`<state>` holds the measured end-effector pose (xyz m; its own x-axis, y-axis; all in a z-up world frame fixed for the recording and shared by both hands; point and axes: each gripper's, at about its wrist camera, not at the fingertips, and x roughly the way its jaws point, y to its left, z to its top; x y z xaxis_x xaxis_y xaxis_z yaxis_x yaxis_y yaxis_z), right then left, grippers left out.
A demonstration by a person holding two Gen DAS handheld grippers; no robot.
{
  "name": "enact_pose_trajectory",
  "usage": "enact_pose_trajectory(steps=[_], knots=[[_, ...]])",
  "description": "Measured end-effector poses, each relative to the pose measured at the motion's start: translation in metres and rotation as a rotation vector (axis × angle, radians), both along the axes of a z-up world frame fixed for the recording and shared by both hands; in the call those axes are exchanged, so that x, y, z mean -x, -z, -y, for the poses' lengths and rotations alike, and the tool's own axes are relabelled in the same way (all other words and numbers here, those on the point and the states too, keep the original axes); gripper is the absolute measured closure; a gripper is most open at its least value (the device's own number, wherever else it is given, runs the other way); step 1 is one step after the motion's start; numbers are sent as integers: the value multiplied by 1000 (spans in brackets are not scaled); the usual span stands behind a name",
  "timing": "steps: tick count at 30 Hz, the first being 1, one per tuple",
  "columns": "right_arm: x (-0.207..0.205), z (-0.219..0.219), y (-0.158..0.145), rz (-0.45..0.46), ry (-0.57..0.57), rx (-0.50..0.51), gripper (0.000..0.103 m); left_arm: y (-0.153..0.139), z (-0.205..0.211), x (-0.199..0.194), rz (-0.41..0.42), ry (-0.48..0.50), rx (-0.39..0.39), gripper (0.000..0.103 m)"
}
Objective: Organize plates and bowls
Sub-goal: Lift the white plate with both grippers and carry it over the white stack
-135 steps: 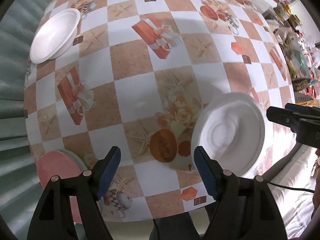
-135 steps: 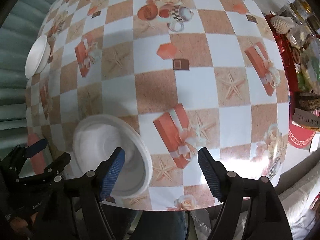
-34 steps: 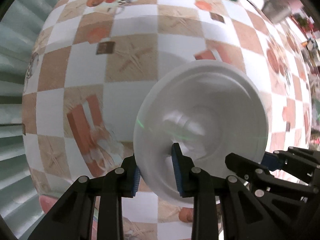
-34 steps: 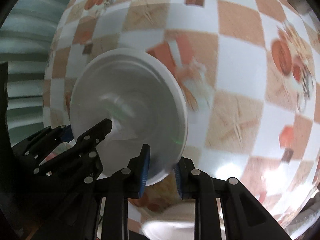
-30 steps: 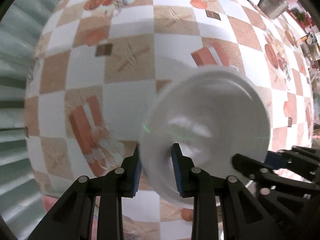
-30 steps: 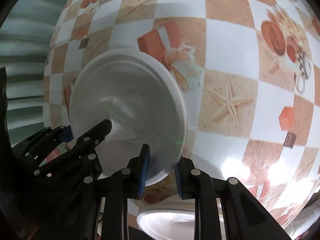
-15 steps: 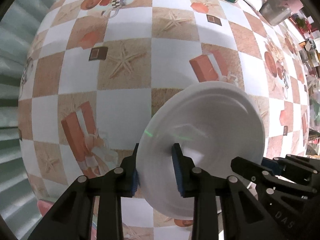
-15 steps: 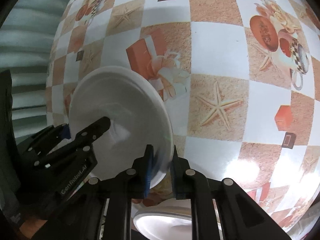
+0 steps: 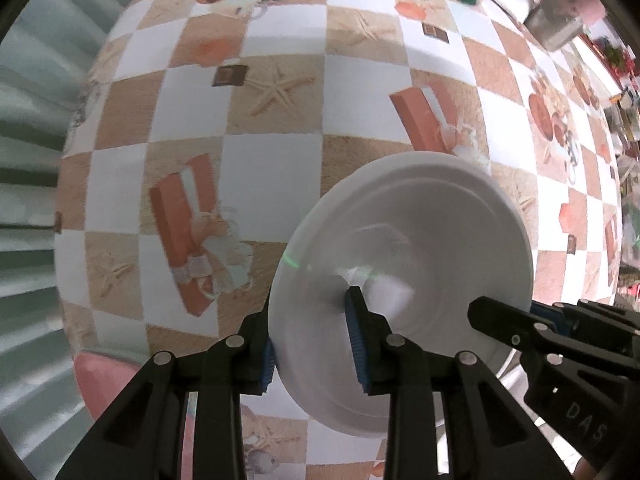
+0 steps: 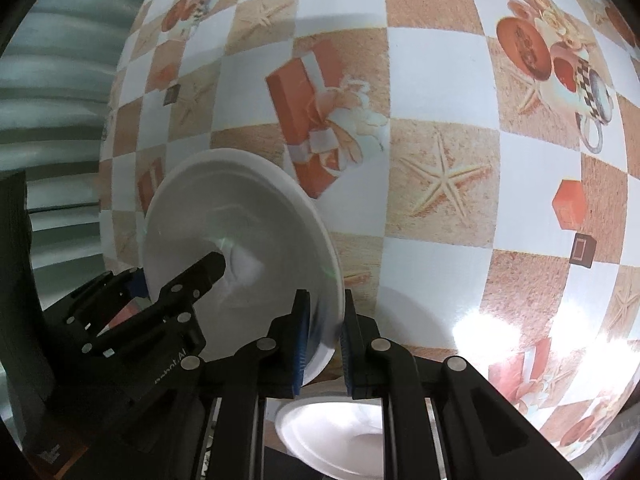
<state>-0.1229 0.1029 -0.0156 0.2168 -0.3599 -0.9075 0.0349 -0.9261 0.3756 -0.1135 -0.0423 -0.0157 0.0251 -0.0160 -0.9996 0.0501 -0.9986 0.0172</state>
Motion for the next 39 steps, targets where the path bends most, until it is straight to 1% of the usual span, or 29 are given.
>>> enact_pose_trajectory(steps=[4,7,8,9,12,15,17,18,19,24,29,35,39], knots=[[0,4,-15,-25,-1,14,86,-15,0,-12,-24,-21,-8,69],[-2,0,-29,-46,-3,20,86,-32,-11,-16,-40,-10,-12,69],[-2,5,-31,-54,-6,20,86,-37,-16,-18,-47,-3,-13,69],[-4,3,-37,-63,-6,17,86,-38,-10,-21,-52,0,-14,69],[-10,-3,-49,-80,-1,10,86,-54,-22,-28,-66,20,-28,69],[-19,-13,-59,-91,13,0,86,-59,-32,-35,-76,61,-32,69],[-27,-20,-67,-104,15,-19,86,-67,-40,-43,-81,106,-27,69],[-31,-24,-69,-108,16,-28,86,-71,-32,-44,-84,120,-28,69],[-34,-25,-72,-111,14,-39,86,-73,-36,-47,-89,141,-28,69],[-56,-41,-82,-129,34,-95,86,-77,-53,-62,-87,219,-42,69],[-74,-60,-83,-116,87,-131,86,-74,-77,-76,-63,324,-48,69],[-93,-81,-76,-76,143,-147,86,-62,-92,-81,-31,380,-49,69],[-100,-87,-68,-52,165,-157,86,-54,-94,-81,-4,387,-49,69]])
